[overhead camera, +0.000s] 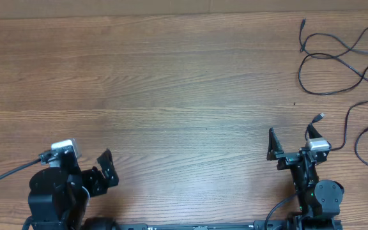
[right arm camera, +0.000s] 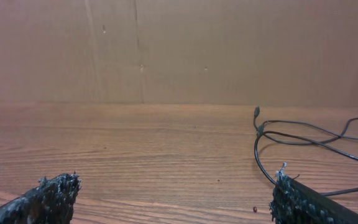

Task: Untangle cables

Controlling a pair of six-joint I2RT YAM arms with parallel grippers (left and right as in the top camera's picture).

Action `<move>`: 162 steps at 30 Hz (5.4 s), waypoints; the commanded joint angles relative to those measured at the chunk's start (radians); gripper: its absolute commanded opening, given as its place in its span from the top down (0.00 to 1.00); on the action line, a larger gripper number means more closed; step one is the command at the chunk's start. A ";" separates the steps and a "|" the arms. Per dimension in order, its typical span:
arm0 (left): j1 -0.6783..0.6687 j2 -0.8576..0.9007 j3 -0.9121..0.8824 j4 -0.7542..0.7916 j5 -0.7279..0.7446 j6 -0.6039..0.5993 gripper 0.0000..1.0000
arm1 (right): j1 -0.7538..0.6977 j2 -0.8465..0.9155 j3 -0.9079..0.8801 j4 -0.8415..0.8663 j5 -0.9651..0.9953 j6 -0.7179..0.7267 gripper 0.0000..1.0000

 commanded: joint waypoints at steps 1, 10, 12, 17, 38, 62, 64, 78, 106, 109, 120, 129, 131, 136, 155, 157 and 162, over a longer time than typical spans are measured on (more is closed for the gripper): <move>-0.022 -0.014 -0.012 0.060 -0.006 0.028 0.01 | 0.005 -0.012 -0.010 0.005 0.008 -0.001 0.00; -0.054 -0.083 -0.110 0.153 0.056 0.197 0.00 | 0.005 -0.012 -0.010 0.005 0.008 -0.001 0.00; -0.054 -0.122 -0.156 0.197 0.056 0.211 0.00 | 0.005 -0.012 -0.010 0.005 0.008 -0.001 0.00; -0.055 -0.228 -0.267 0.339 0.072 0.227 0.00 | 0.005 -0.012 -0.010 0.005 0.008 -0.001 0.00; -0.055 -0.473 -0.504 0.546 0.098 0.278 0.00 | 0.005 -0.012 -0.010 0.005 0.008 -0.001 0.00; -0.055 -0.472 -0.674 0.777 0.097 0.298 0.00 | 0.005 -0.012 -0.010 0.005 0.008 -0.001 0.00; -0.055 -0.472 -0.697 0.804 0.096 0.311 0.00 | 0.005 -0.012 -0.010 0.005 0.008 -0.001 0.00; -0.054 -0.472 -0.860 1.075 0.059 0.334 0.01 | 0.005 -0.012 -0.010 0.005 0.008 -0.001 0.00; -0.054 -0.472 -0.911 1.038 -0.133 0.284 0.00 | 0.005 -0.012 -0.010 0.005 0.008 -0.001 0.00; -0.054 -0.472 -0.911 1.038 -0.131 0.253 0.00 | 0.005 -0.012 -0.010 0.005 0.008 -0.001 0.00; -0.054 -0.472 -0.911 1.036 -0.126 0.222 0.00 | 0.005 -0.012 -0.010 0.005 0.008 -0.001 0.00; -0.054 -0.472 -0.911 1.035 -0.127 0.145 0.01 | 0.005 -0.012 -0.010 0.005 0.008 -0.001 0.00; -0.054 -0.472 -0.911 1.035 -0.127 0.145 0.00 | 0.005 -0.012 -0.010 0.005 0.008 -0.001 0.00; -0.054 -0.472 -0.910 1.035 -0.114 0.145 0.00 | 0.005 -0.012 -0.010 0.005 0.008 -0.001 0.00; -0.054 -0.472 -0.909 1.028 -0.074 0.255 0.00 | 0.005 -0.012 -0.010 0.005 0.008 -0.001 0.00; -0.054 -0.472 -0.909 1.028 -0.074 0.255 0.01 | 0.005 -0.012 -0.010 0.005 0.008 -0.001 0.00; -0.054 -0.472 -0.909 1.028 -0.086 0.242 0.00 | 0.005 -0.012 -0.010 0.005 0.008 -0.001 0.00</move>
